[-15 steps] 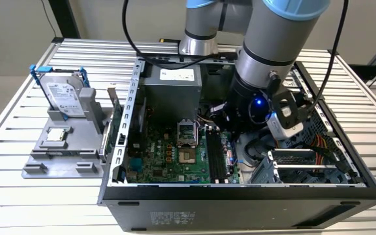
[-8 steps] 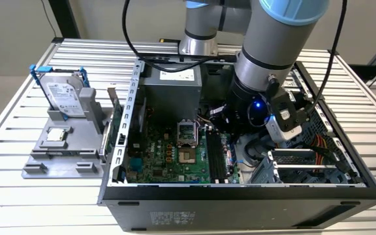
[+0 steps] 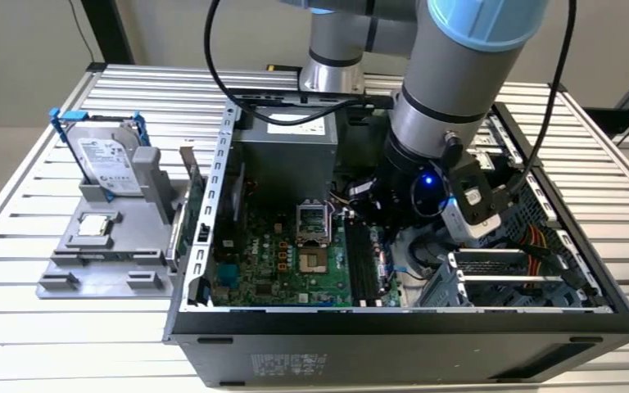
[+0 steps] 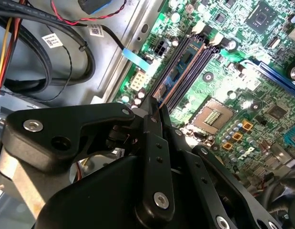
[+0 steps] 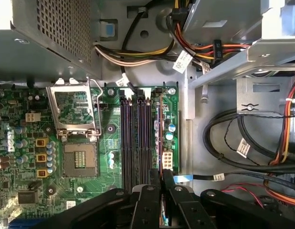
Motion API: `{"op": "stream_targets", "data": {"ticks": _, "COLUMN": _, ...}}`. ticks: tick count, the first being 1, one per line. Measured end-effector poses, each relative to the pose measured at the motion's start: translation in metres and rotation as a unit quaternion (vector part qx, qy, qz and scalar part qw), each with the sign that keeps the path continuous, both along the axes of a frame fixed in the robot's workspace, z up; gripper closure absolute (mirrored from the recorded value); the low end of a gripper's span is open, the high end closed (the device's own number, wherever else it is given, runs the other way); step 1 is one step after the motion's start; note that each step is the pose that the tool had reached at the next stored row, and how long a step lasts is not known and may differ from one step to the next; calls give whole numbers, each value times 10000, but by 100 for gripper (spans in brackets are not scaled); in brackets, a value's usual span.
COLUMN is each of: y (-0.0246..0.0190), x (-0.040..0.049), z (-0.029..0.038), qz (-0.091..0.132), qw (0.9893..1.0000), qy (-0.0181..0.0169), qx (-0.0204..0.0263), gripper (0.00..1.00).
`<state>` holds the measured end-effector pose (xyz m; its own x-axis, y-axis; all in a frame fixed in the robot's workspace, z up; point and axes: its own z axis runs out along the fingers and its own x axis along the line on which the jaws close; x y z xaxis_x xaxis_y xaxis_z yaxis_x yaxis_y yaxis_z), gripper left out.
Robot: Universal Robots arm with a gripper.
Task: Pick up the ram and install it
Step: 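Insert the ram into the slot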
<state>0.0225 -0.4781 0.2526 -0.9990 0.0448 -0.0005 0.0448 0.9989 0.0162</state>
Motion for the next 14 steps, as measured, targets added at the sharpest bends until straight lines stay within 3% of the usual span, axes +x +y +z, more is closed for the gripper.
{"op": "stream_targets", "data": {"ticks": 14, "y": 0, "x": -21, "z": -108, "qz": 49, "qw": 10000, "qy": 0, "qx": 0, "gripper": 100}}
